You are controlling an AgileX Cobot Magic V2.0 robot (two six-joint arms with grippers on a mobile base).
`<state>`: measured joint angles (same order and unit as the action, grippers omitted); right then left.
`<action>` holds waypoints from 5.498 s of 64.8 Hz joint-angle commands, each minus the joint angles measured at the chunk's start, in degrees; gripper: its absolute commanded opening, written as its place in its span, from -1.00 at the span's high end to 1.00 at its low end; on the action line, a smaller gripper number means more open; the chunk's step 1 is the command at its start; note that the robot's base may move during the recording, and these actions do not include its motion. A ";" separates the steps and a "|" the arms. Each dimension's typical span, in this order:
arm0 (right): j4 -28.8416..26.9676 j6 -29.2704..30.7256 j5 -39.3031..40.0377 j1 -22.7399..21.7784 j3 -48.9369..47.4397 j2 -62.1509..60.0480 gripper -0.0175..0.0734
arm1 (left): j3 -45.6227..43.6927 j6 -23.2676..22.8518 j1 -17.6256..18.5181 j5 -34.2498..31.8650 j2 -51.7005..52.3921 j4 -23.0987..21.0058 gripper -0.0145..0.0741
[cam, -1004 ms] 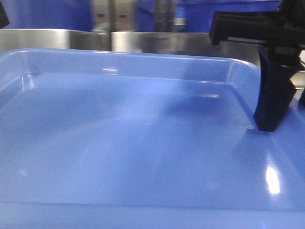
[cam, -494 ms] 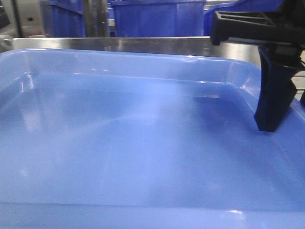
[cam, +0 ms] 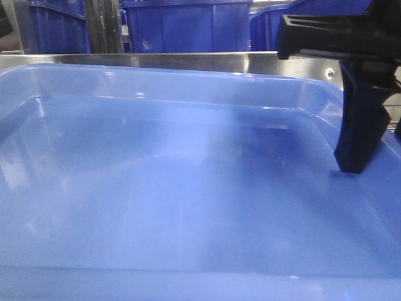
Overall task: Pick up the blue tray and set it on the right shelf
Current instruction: 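Carry the tray up to the steel shelf, then raise the tray and set it onto the upper roller shelf, then open both grippers and release the tray on the shelf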
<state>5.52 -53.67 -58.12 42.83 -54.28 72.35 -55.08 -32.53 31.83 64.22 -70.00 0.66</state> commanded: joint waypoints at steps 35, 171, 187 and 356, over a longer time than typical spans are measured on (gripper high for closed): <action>2.52 0.06 -2.37 -0.20 -1.49 -1.53 0.15 | -1.46 -1.16 -0.36 0.18 1.17 4.08 0.64; -1.08 24.53 -5.71 -18.08 -70.80 34.20 0.15 | -64.07 16.87 -11.12 -5.84 -34.45 -6.55 0.64; -1.19 26.00 -3.68 -19.87 -74.05 39.53 0.15 | -66.36 18.13 -11.70 -9.63 -39.12 -5.94 0.64; 14.05 29.76 38.19 -4.57 -21.30 0.40 0.50 | -4.39 17.28 -8.68 -49.47 6.21 -3.31 0.78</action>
<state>17.62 -23.72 -27.93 38.27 -78.80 78.87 -61.65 -16.12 22.75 22.67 -68.13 -2.66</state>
